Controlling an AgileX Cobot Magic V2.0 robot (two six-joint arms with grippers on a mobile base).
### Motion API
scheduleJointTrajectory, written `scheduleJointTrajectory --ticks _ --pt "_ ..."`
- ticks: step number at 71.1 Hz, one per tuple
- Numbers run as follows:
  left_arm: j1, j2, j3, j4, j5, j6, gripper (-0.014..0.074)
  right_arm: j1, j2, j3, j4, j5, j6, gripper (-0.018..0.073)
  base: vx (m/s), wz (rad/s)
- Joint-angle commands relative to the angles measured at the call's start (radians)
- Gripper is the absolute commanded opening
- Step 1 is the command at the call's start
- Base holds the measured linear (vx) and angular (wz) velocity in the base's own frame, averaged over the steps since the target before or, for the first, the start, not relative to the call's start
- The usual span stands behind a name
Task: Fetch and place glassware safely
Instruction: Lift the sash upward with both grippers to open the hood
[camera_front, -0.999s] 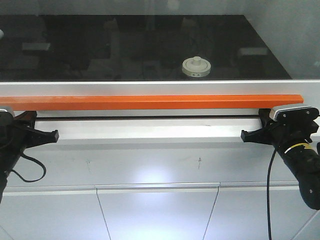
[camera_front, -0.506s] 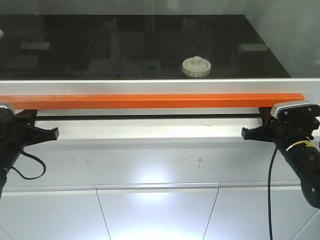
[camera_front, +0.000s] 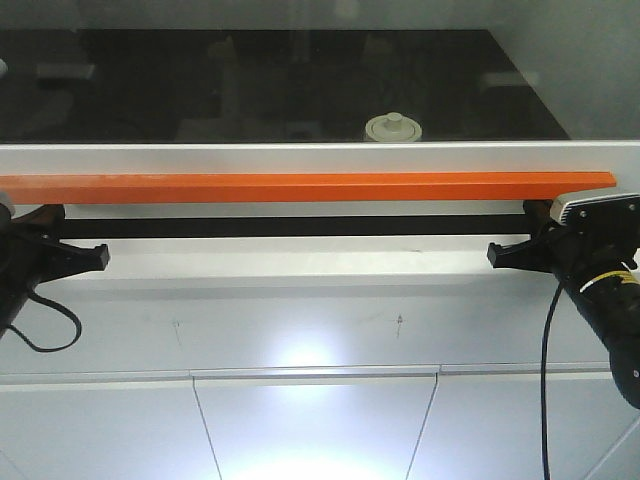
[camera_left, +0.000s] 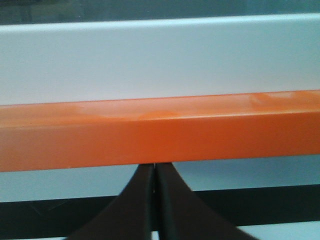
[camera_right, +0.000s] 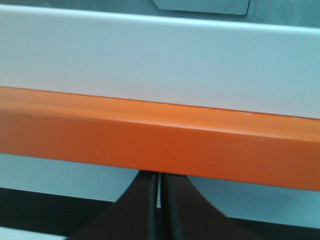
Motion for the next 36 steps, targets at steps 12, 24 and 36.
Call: scheduleJointTrajectory --ticks 12,24,36 --pt "0.003 -0.127 -0.037 -0.003 -0.191 -0.004 -0.0007 -0.004 -0.105 -0.059 -0.014 -0.127 0.020 -0.0003 0.00 0.00" --pt "0.003 -0.167 -0.038 -0.003 -0.174 -0.004 -0.0007 -0.004 -0.147 -0.091 -0.033 -0.091 0.022 -0.0003 0.00 0.00" --pt "0.003 -0.204 -0.070 -0.002 -0.118 -0.004 -0.0007 -0.004 -0.191 -0.115 -0.035 -0.041 0.025 -0.0003 0.00 0.00"
